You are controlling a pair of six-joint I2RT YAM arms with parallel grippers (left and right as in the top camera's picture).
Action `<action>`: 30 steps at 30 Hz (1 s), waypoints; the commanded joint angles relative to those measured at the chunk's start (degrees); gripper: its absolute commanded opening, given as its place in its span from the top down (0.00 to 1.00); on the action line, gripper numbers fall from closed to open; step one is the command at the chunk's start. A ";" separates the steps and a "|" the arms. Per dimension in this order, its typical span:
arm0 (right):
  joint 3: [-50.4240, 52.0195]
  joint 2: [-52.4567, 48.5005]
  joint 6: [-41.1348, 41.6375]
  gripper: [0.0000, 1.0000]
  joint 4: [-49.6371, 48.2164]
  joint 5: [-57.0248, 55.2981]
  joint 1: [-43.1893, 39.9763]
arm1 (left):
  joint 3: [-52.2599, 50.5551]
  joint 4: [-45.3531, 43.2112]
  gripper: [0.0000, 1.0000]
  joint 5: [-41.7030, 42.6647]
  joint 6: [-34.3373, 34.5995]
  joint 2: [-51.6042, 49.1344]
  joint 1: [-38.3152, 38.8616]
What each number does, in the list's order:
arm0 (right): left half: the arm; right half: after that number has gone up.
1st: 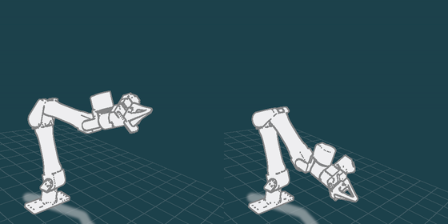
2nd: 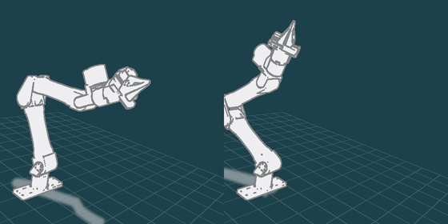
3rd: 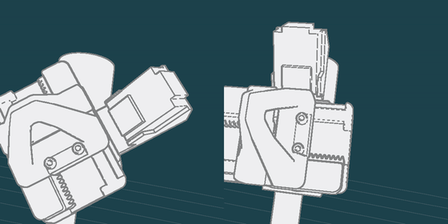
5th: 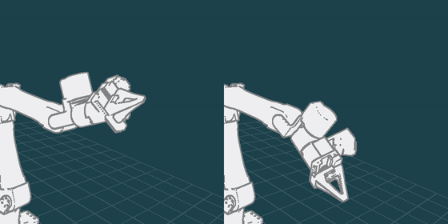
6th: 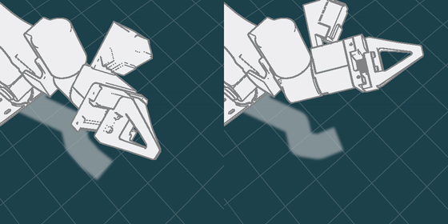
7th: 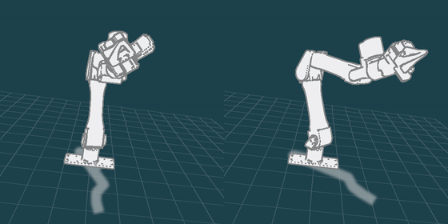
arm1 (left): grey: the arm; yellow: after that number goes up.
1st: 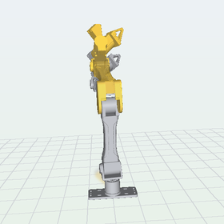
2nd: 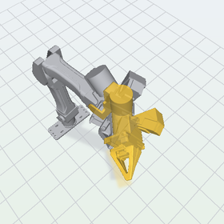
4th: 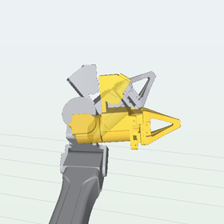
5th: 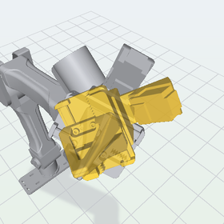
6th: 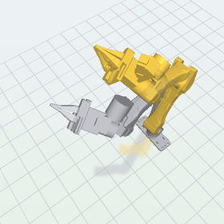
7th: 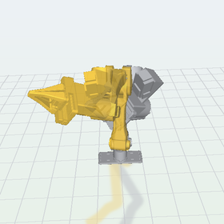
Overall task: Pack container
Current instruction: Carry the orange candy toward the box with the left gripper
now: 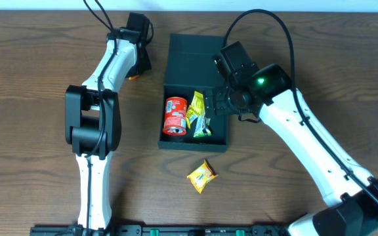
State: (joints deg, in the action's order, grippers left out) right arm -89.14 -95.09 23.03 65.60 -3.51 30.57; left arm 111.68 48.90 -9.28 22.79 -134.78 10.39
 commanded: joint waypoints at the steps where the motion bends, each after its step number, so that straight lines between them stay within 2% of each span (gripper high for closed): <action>1: -0.11 0.90 0.50 0.01 -0.09 -0.98 0.15 | -0.92 1.27 0.94 -0.31 -3.78 1.95 -0.28; 13: -0.11 0.90 0.50 0.01 -1.31 -1.22 0.15 | -0.92 5.29 0.94 -0.11 -9.68 9.25 -0.17; 17: -0.11 0.90 0.66 0.01 -1.11 -6.88 0.07 | -0.92 8.09 0.94 -0.13 -11.78 13.27 0.11; 24: -0.11 1.03 1.77 0.01 -1.07 -9.18 -4.17 | -0.92 11.32 0.94 -0.17 -15.13 21.51 1.36; 30: -0.11 1.07 1.53 0.01 -0.42 -8.22 -8.96 | -0.92 13.44 0.94 -0.17 -15.17 26.82 2.29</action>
State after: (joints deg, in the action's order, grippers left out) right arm -89.14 -95.09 23.73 64.88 -11.29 23.09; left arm 111.04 61.56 -9.21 8.71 -109.80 12.49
